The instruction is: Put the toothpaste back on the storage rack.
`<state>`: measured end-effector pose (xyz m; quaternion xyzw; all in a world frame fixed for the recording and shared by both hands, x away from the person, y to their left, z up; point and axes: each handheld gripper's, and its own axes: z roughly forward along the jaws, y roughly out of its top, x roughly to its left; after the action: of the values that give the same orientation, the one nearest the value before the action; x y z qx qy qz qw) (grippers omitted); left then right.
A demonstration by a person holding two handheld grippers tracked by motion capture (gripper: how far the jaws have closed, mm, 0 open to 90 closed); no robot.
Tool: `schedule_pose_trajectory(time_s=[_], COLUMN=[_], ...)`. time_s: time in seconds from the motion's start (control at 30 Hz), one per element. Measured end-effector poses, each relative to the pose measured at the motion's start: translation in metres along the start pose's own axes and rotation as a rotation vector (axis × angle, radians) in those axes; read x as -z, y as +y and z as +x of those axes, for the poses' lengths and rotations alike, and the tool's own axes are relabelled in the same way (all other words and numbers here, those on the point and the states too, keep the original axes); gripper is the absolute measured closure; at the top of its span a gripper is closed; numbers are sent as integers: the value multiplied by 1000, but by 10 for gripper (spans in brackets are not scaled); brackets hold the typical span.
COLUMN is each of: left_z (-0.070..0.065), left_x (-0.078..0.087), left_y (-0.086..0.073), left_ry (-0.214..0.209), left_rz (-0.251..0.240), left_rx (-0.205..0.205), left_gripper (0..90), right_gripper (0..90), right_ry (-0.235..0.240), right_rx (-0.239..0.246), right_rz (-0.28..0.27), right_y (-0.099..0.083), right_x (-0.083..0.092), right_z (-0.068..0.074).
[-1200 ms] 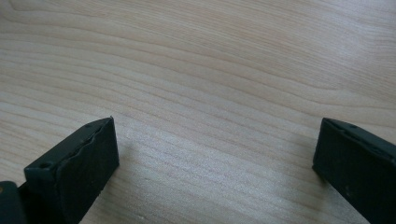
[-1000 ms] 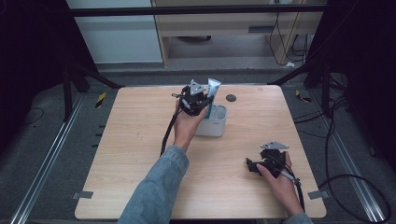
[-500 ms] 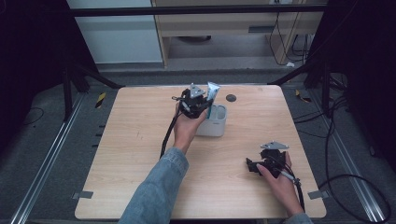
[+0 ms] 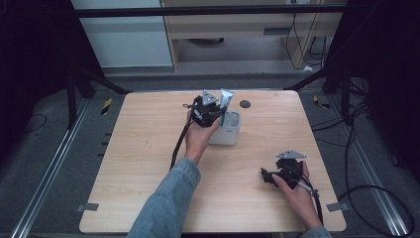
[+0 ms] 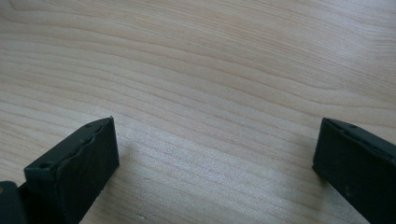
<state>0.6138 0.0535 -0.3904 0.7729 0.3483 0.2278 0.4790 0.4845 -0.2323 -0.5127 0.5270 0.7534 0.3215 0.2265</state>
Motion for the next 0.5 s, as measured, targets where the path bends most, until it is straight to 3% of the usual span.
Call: schedule_pose_trajectory(time_s=[0.5], left_z=[1], left_x=[-1], left_y=[-4], left_ry=[2], left_rz=[7], left_rx=[4], left_gripper=[782], right_gripper=[4], right_ry=[0], right_rx=[0], right_rz=[0], right_y=[0], right_x=[0], right_z=[0])
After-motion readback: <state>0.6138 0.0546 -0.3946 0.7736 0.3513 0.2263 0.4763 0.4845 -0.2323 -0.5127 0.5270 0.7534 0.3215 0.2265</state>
